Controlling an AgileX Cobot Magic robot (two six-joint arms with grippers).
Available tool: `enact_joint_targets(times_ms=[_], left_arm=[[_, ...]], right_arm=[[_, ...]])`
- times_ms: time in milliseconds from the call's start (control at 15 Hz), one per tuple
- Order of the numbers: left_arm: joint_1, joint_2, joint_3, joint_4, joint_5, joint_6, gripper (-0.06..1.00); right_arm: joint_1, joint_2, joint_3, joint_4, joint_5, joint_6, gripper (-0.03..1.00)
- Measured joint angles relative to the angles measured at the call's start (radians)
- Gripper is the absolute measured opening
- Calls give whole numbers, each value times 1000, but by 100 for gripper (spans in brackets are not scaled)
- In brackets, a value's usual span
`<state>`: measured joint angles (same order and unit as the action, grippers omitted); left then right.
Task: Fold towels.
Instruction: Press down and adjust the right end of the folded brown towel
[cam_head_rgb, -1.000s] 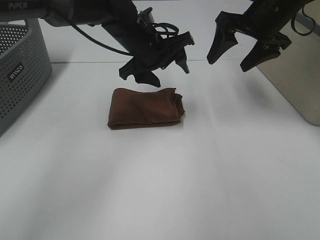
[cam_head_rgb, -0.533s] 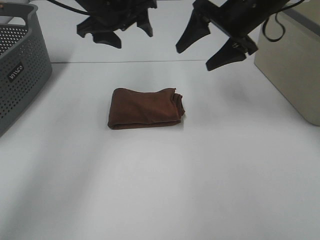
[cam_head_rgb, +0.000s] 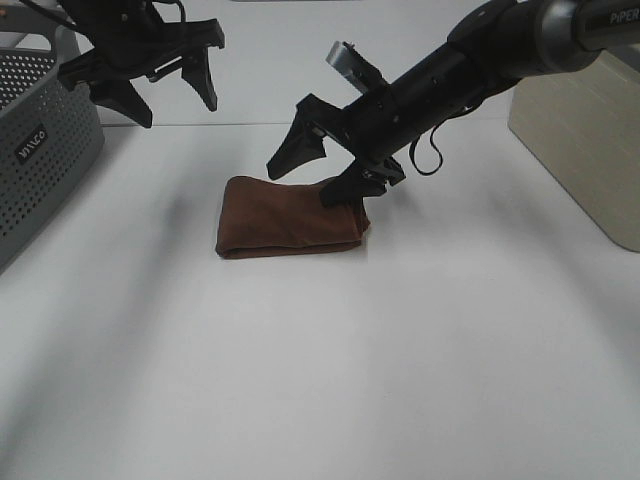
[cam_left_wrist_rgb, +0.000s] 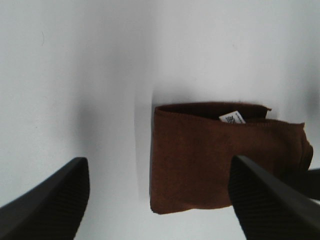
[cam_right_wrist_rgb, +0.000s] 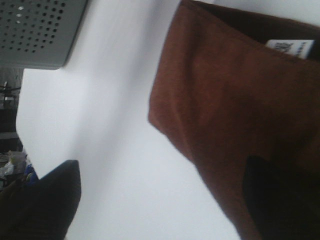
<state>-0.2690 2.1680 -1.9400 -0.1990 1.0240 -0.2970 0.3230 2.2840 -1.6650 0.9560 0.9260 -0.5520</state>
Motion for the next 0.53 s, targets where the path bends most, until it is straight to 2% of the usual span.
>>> enact_joint_targets(times_ms=[267, 533], left_arm=[[0, 0, 0, 0, 113, 80, 73], [0, -11, 0, 7, 185, 143, 73]], right_arm=[[-31, 39, 0, -30, -68, 1, 83], [-32, 24, -24, -103, -45, 45, 83]])
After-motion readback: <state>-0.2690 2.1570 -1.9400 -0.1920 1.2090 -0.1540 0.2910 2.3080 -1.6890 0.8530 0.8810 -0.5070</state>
